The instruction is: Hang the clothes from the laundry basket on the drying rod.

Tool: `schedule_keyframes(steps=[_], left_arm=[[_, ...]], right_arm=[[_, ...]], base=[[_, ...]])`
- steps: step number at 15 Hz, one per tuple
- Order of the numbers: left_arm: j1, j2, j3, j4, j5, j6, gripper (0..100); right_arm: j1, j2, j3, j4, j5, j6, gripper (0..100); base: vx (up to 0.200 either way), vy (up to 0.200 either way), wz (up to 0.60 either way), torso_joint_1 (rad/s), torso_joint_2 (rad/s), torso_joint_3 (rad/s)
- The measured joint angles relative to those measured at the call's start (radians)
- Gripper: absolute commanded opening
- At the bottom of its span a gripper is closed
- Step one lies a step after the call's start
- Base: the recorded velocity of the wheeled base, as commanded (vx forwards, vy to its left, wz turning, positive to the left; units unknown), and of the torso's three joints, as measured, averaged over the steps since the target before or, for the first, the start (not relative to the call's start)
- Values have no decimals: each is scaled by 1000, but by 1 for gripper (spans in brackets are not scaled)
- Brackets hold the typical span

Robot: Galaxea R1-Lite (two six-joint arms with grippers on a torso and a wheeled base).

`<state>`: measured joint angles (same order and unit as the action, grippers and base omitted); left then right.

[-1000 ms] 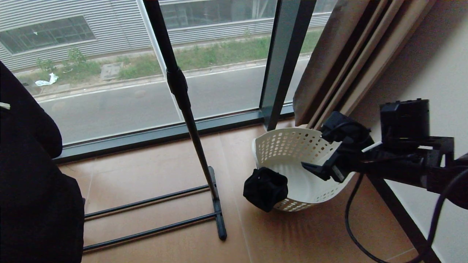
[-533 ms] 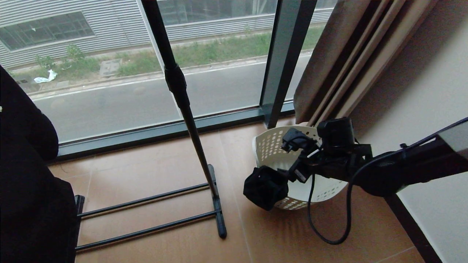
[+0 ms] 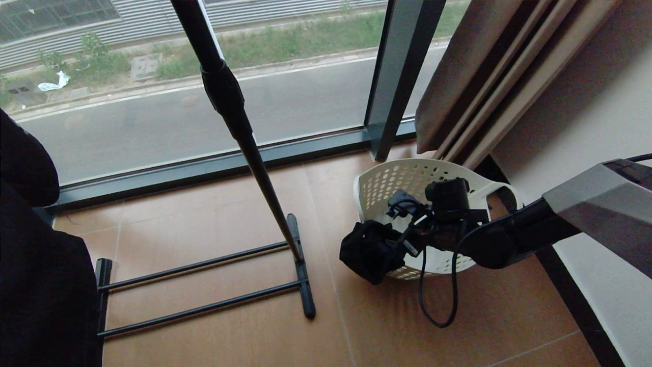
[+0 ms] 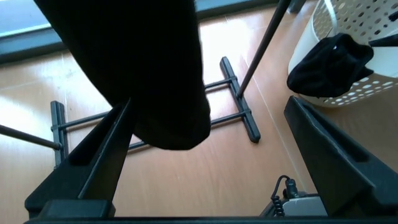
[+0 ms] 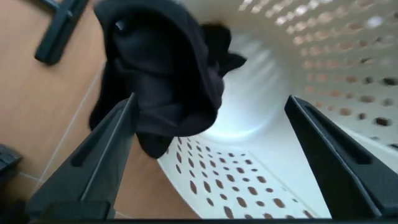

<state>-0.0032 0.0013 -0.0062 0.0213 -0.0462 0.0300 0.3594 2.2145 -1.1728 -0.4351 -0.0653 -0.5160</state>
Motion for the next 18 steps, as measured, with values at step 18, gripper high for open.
schedule_keyframes(steps=[18], left_arm=[[0,-1,0,-1,5,0,100]], right_arm=[[-25,158,-211,9,-56,156,100]], base=[[0,0,0,0,1,-35]])
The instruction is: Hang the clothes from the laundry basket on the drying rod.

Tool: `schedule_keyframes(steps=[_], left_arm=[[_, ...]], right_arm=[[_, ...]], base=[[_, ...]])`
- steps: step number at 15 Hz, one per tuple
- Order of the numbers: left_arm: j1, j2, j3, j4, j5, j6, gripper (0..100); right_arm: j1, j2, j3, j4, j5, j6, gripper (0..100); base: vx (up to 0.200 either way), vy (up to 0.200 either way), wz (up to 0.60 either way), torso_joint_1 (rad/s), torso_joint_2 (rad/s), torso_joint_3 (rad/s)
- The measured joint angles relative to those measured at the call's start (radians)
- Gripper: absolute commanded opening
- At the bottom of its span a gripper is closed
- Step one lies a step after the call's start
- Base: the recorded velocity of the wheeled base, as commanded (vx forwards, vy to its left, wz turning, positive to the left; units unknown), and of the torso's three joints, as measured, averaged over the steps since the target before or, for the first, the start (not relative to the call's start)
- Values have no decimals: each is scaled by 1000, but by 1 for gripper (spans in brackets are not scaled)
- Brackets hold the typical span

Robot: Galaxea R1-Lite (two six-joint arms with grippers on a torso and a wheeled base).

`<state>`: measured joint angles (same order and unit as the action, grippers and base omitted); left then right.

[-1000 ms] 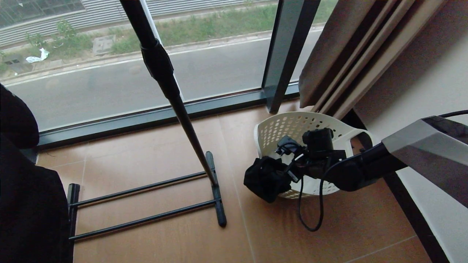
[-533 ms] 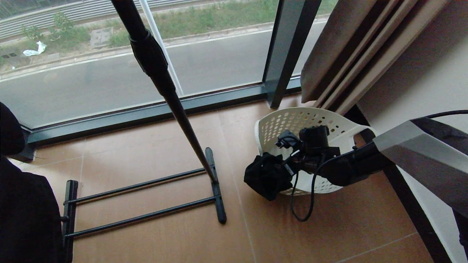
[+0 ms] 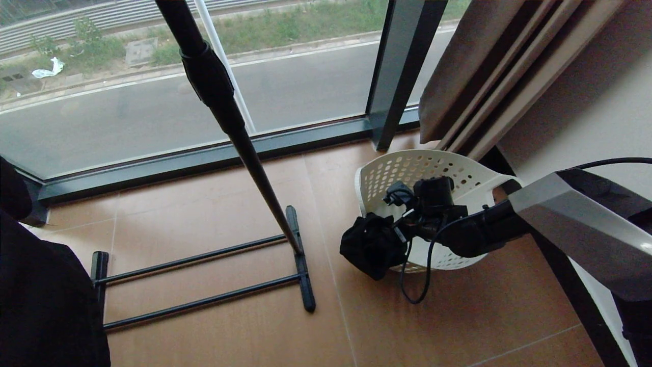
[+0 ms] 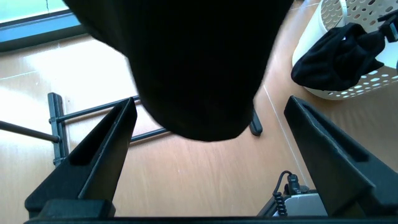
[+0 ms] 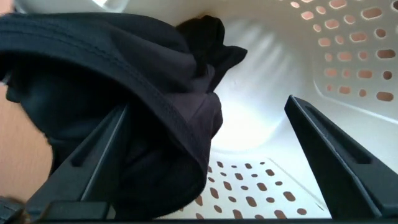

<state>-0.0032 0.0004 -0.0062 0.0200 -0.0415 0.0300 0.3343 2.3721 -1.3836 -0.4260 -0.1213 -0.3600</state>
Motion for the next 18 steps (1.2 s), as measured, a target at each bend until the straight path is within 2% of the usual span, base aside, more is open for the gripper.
schedule_keyframes(steps=[5,6,15,18], left_arm=[[0,0,0,0,0,0,100],[0,0,0,0,0,0,100],[0,0,0,0,0,-1,100],[0,0,0,0,-1,5,100]], right_arm=[[0,34,-37,-1,-21,33,100],[0,43,-52,-1,-44,40,0],[0,62,-71,-8,-54,83,0],[0,10,-34,-9,-51,93,0]], base=[[0,0,0,0,0,0],[0,0,0,0,0,0],[0,0,0,0,0,0],[0,0,0,0,0,0]])
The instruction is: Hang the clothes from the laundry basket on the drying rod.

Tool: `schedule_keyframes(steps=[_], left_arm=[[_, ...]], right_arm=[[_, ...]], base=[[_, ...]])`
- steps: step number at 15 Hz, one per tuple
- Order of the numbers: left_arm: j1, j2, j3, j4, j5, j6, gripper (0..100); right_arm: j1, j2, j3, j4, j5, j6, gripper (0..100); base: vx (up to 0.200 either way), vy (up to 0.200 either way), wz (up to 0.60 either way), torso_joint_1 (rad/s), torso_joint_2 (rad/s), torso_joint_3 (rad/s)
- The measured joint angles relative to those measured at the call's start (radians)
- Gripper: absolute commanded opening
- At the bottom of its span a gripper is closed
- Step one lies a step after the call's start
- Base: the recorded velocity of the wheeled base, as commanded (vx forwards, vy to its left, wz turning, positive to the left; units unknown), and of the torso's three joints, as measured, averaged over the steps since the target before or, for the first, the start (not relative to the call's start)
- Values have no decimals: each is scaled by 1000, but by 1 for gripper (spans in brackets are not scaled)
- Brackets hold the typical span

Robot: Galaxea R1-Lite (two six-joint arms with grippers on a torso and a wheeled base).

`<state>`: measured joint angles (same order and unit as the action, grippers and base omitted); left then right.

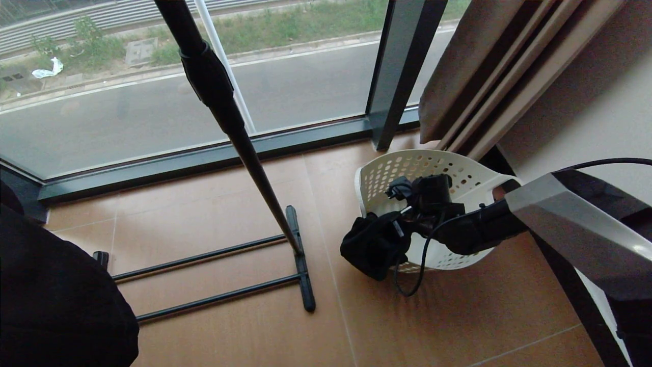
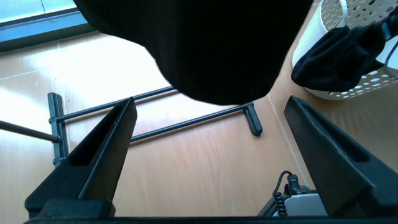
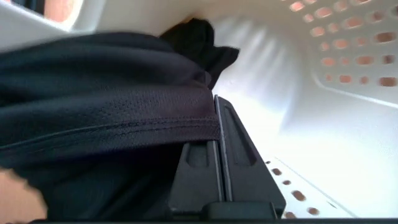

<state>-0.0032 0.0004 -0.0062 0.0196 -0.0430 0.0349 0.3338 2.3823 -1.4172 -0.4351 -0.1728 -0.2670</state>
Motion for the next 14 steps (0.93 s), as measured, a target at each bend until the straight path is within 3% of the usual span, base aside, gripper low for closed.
schedule_keyframes(steps=[6,14], left_arm=[[0,0,0,1,0,0,100],[0,0,0,3,2,8,100]], right_arm=[[20,-258,230,-81,4,-2,0],[152,-747,576,-140,-1,-16,0]], base=[[0,0,0,0,0,0],[0,0,0,0,0,0]])
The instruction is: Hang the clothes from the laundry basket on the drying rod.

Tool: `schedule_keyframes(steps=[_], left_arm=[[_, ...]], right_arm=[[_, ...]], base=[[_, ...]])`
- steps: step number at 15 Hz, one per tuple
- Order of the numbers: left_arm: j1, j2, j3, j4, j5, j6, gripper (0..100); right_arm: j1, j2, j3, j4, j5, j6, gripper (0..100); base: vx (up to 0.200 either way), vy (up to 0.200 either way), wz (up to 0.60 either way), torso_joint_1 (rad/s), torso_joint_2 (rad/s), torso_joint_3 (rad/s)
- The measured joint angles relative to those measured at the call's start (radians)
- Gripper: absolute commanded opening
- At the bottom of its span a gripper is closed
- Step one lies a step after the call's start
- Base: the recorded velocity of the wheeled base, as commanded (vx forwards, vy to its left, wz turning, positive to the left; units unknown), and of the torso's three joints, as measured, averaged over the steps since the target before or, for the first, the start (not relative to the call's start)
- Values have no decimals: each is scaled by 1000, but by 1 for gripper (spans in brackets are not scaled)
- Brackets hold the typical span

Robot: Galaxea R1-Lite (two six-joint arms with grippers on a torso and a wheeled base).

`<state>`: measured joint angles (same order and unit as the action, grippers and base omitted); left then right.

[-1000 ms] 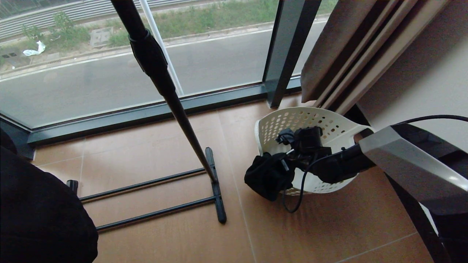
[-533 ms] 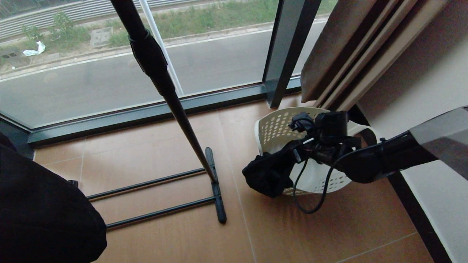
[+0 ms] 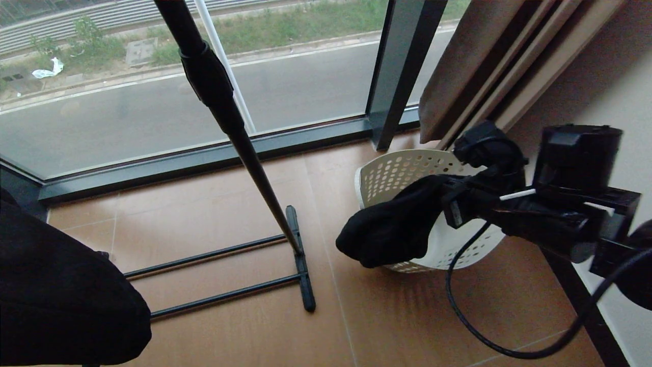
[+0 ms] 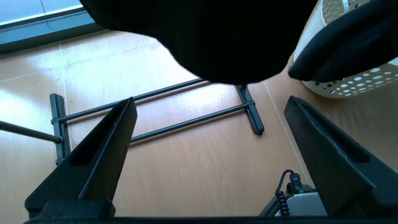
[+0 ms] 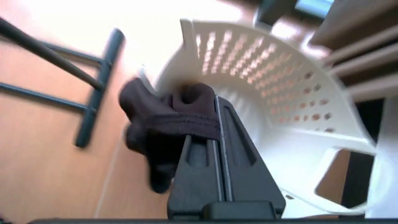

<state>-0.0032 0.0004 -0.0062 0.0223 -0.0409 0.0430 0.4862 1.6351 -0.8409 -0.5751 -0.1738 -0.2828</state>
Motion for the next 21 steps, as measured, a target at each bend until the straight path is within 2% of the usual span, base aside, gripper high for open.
schedule_keyframes(steps=[5,8,18,21], left_arm=[[0,0,0,-1,6,-9,100],[0,0,0,-1,13,-12,100],[0,0,0,-2,13,-15,100],[0,0,0,-2,13,-16,100]], right_arm=[[93,-283,118,9,-12,0,0],[136,-387,163,7,-42,0,0],[146,-399,172,0,-44,0,0],[146,-389,172,-1,-65,0,0]], base=[[0,0,0,0,0,23],[0,0,0,2,4,170],[0,0,0,-1,2,200],[0,0,0,1,2,203]])
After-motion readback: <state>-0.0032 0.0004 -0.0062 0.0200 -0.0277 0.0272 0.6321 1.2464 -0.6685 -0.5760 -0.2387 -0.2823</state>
